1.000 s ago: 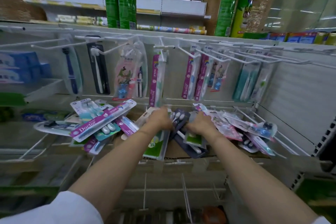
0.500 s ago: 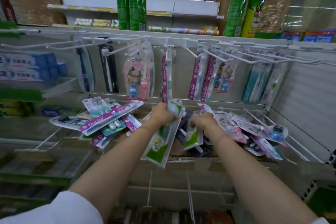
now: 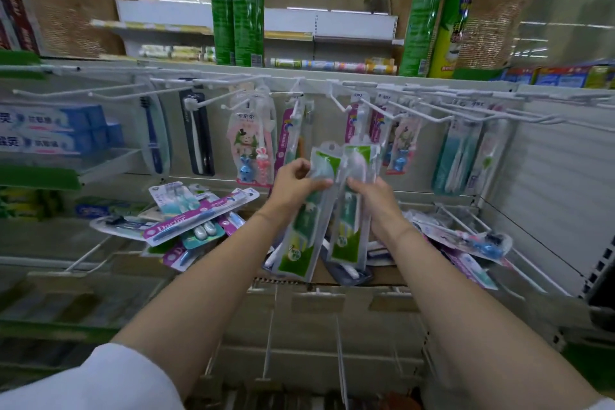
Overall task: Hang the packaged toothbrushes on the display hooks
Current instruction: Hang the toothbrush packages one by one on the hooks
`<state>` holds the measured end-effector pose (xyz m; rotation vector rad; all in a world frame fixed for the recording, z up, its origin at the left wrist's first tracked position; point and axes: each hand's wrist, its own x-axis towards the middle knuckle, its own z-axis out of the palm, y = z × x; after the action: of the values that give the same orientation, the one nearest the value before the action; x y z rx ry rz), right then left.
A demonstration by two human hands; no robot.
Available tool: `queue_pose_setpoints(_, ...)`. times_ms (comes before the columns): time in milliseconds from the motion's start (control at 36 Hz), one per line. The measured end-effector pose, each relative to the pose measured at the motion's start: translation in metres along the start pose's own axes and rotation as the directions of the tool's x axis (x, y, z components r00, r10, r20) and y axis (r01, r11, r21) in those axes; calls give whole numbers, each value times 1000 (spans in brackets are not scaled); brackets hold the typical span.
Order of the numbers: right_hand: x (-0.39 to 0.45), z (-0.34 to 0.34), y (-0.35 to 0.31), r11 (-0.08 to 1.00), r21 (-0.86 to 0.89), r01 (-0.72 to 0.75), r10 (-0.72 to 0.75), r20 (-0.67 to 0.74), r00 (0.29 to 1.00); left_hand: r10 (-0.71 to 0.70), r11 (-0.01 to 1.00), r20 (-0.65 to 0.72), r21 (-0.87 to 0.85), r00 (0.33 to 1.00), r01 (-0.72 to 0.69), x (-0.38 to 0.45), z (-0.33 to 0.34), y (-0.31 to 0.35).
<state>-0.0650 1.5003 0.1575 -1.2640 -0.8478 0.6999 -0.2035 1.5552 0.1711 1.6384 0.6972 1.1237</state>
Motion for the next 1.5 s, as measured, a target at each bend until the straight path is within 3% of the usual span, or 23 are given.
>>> queue_pose_setpoints(167,-8,-15,-17,992,88,87,-99,140,985,74,994,58,-82,996,-69,0,5,21)
queue_pose_setpoints(556,-23,-33,-38,975,138,175,-194,143,970,220,952,140,-247,965,-182,-6,15,44)
queue_pose_setpoints(1194,-48,-36,-47,974,181,133,-156,117,981,167,966,30,-205,985,-158,-28,17,62)
queue_pose_setpoints(1500,-52,-37,-45,982,154,106,-125,122,985,52,984,7,-170,999,-50,-31,17,61)
